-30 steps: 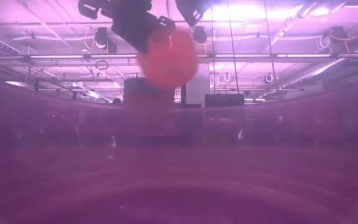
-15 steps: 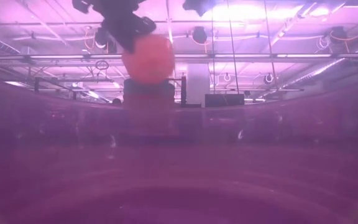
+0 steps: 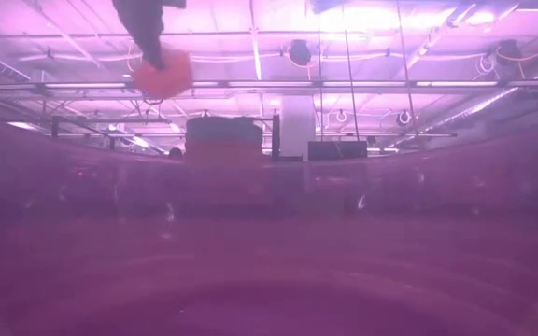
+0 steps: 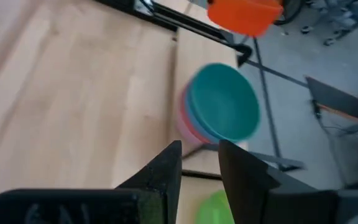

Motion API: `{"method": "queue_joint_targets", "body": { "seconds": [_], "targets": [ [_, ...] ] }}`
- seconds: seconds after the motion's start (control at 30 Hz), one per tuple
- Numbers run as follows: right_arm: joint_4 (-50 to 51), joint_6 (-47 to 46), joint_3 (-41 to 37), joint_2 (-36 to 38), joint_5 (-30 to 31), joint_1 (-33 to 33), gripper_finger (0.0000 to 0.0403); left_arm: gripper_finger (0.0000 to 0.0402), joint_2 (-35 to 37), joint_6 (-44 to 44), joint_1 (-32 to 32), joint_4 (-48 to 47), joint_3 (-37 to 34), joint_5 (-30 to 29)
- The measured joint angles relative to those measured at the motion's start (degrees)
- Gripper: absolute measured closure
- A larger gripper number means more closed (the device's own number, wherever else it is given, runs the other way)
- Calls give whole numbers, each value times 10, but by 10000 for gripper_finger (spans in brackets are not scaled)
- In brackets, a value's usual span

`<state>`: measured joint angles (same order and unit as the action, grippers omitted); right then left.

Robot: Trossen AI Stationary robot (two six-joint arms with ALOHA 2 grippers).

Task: Place and stack bowls onto a shelf
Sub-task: Put the orange bowl on the shelf

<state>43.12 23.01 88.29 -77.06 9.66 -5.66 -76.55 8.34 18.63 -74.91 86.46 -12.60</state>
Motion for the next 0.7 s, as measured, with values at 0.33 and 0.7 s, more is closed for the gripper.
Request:
{"method": "queue_joint_targets", "body": {
  "seconds": [0.33,0.7],
  "targets": [
    [4,68,0,14,10,-52,303,399,-6,-80,97,-10,-31,6],
    [5,80,0,14,8,-95,303,399,-6,-95,183,98,-164,55]
  ]
}}
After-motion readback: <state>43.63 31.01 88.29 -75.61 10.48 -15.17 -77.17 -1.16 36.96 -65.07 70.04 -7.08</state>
